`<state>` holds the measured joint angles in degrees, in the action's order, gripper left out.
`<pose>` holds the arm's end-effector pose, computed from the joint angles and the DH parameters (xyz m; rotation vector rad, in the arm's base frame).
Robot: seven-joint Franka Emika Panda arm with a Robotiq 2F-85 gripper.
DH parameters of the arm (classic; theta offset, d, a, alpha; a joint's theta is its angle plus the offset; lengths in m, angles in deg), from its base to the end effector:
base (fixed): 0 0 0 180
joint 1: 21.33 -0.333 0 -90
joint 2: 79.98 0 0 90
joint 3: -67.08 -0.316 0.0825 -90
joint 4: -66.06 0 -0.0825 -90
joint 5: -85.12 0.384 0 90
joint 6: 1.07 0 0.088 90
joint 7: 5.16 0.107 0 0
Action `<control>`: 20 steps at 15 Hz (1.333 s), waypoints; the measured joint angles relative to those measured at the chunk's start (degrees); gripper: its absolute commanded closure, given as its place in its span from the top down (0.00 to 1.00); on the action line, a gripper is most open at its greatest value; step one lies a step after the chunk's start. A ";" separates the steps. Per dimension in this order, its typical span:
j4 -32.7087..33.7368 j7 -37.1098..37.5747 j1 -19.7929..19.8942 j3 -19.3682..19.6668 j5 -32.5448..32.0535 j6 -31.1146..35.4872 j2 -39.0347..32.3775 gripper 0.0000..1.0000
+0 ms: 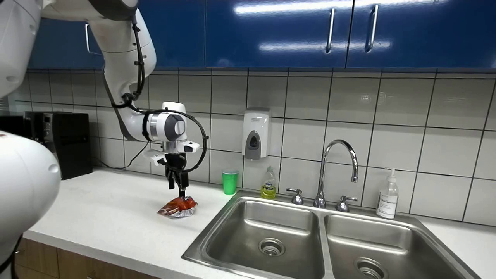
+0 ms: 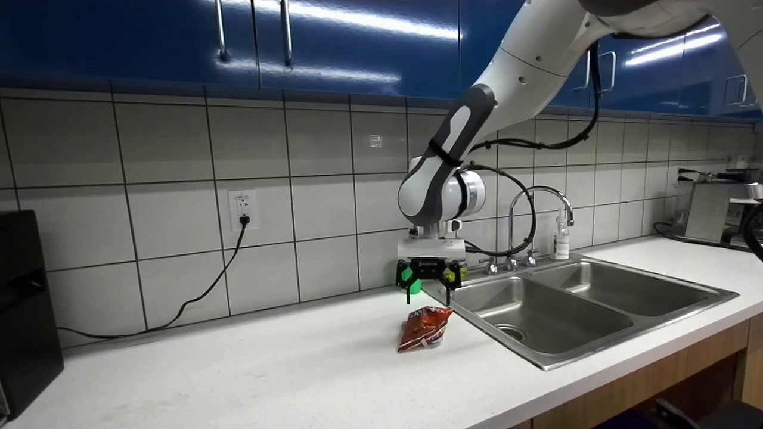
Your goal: Put the red packet in the left sink
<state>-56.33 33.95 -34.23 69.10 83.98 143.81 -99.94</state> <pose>0.5675 0.1095 0.2453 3.0499 -0.7372 0.0788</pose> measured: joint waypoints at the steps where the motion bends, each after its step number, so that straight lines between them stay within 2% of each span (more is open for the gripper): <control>1: 0.21 0.67 -0.07 0.05 -0.21 0.00 -0.30 1.00; 20: 6.25 2.87 -1.29 1.13 -0.91 -0.01 -7.53 1.00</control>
<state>-50.08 36.81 -35.52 70.23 83.07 143.80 -107.48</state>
